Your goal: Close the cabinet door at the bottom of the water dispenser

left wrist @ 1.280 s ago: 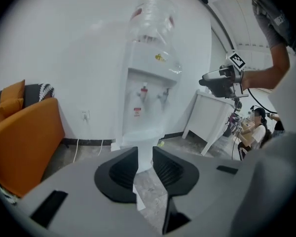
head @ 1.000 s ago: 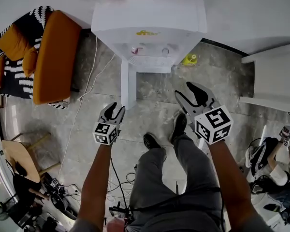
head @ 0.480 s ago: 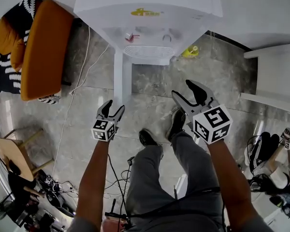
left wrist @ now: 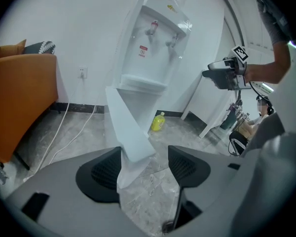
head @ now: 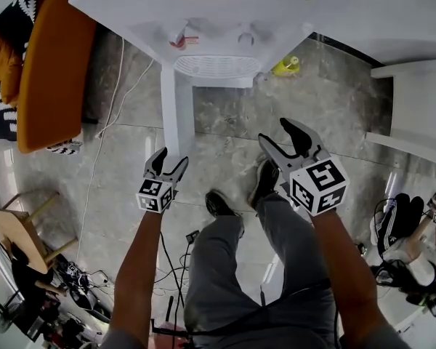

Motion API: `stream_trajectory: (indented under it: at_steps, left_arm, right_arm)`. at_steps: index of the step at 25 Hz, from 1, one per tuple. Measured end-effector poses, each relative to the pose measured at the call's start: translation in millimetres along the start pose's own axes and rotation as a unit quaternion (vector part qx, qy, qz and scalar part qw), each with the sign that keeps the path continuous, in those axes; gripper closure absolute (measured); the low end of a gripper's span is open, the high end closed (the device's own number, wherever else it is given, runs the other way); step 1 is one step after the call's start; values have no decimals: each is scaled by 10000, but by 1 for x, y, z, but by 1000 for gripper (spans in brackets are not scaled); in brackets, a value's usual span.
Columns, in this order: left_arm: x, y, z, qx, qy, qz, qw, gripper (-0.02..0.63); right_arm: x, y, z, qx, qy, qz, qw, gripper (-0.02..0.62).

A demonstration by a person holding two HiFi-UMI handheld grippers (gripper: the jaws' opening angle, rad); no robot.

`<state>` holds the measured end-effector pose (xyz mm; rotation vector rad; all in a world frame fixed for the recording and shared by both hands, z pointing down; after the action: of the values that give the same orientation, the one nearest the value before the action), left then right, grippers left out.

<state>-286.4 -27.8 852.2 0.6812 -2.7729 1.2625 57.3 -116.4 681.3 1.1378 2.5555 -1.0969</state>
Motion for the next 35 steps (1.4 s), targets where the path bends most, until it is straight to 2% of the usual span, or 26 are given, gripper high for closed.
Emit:
stream_trajectory:
  at_steps: [7, 14, 23, 31, 35]
  left_arm:
    - [-51, -21, 12, 6, -373, -611, 9974, 304]
    - [-98, -65, 44, 13, -714, -1150, 9908, 305]
    - [-139, -122, 83, -59, -973, -1372, 9857, 305]
    - [-158, -170, 120, -191, -943, -1261, 9873, 305]
    - [-162, -188, 134, -126, -1087, -1250, 9861, 298]
  right_arm:
    - [-13, 11, -17, -67, -251, -192, 9995, 330]
    - [-43, 32, -28, -130, -492, -463, 9976, 330]
    - [-90, 58, -38, -209, -738, -711, 9945, 331]
    - [-129, 73, -41, -252, -833, -868, 9924, 333]
    - [-141, 78, -40, -281, -887, -918, 9914, 334]
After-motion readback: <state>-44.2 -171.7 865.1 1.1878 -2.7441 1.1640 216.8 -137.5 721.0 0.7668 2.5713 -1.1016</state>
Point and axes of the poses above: the fingertips, and each gripper's own axes: y backward along the fingers, x to its left, z out of its top, the point moved 9 cm from there along y, backward along the fingers, and after that the axes turned 7 degrees about z, right-handed, at the moved point
